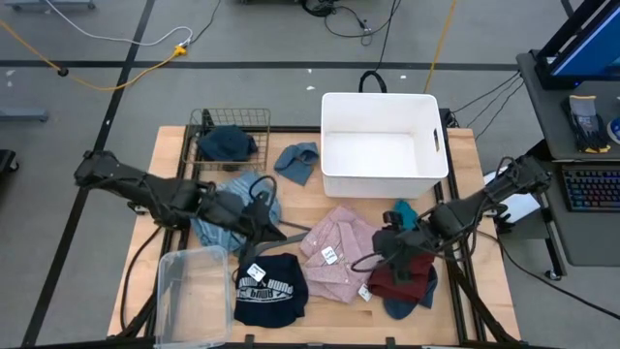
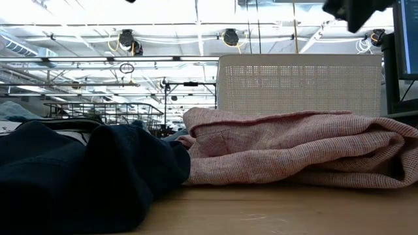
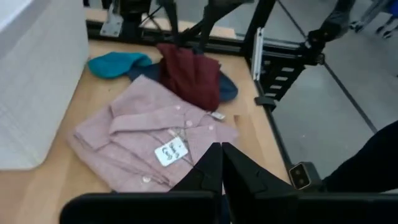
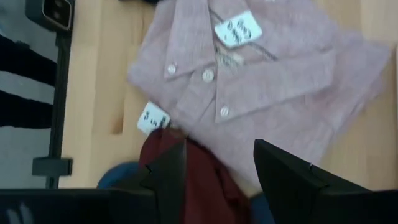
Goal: Pick & Place Cloths
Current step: Put the red underwear into the black basket
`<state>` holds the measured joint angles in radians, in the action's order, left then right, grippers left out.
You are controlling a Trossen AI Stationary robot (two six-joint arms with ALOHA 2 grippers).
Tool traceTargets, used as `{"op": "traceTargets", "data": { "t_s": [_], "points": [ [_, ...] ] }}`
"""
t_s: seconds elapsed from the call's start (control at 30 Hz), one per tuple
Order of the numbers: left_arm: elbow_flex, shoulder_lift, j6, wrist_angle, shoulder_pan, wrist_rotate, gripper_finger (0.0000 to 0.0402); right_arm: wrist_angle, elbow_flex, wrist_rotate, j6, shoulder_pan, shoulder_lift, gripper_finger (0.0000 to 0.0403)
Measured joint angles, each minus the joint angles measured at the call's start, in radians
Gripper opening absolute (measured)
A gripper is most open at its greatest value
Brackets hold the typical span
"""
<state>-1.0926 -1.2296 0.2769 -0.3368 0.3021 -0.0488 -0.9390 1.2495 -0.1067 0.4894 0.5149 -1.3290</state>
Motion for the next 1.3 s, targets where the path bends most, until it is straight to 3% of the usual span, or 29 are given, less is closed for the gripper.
{"op": "traceTargets", "data": {
  "t_s": [0.3,0.47,0.6,0.93,1.3],
  "points": [
    [0.121,0.0,0.014,0.149,0.026,-0.047,0.0017,-0.042,0.0,0.086,0.173,0.111,0.002,0.018],
    [0.219,0.0,0.019,0.3,0.003,-0.049,0.0003,0.002,0.0,0.086,0.257,0.171,0.001,0.018],
    [0.266,-0.001,0.02,0.36,-0.013,-0.048,0.0013,0.029,0.0,0.086,0.287,0.205,-0.023,0.018],
    [0.289,-0.001,0.014,0.373,-0.022,-0.032,0.0003,0.041,0.0,0.121,0.296,0.262,-0.155,0.018],
    [0.289,-0.001,0.022,0.376,-0.022,-0.031,0.0041,-0.012,0.0,0.131,0.338,0.266,-0.258,0.018]
  ]
}}
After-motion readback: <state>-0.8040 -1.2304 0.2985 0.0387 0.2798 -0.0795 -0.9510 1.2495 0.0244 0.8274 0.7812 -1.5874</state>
